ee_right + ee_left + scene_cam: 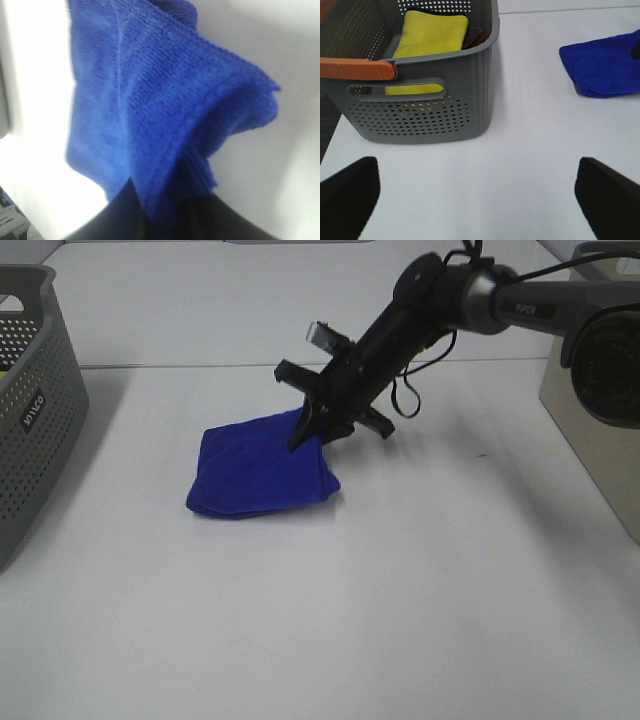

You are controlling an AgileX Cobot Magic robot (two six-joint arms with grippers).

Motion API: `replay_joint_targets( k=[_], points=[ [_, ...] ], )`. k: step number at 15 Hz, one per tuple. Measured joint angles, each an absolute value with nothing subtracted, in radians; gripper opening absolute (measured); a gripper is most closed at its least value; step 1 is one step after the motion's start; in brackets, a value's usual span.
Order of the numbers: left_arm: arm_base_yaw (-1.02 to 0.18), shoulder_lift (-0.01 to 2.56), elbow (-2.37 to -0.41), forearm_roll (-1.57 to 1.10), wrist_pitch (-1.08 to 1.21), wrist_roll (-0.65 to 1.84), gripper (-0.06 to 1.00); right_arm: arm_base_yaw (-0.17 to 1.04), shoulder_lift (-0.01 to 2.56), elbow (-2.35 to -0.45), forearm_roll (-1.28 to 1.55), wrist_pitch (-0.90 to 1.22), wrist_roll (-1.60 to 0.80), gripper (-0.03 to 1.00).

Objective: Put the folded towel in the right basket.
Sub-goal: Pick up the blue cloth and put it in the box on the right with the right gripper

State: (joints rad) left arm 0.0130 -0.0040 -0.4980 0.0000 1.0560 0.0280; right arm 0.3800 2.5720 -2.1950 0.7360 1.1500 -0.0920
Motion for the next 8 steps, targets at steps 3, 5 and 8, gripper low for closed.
replay_joint_targets(
  k=[3, 5, 8],
  points=[
    [0.013, -0.004, -0.498, 0.0, 1.056, 0.028, 0.99, 0.258, 2.468, -2.518, 0.719, 1.201, -0.04, 0.12],
    [0.013, -0.004, -0.498, 0.0, 1.056, 0.028, 0.99, 0.154, 2.322, -2.545, 0.638, 1.205, -0.032, 0.12],
    [0.013, -0.004, -0.498, 0.0, 1.056, 0.028, 0.99, -0.032, 2.135, -2.548, 0.441, 1.208, -0.015, 0.12]
  ],
)
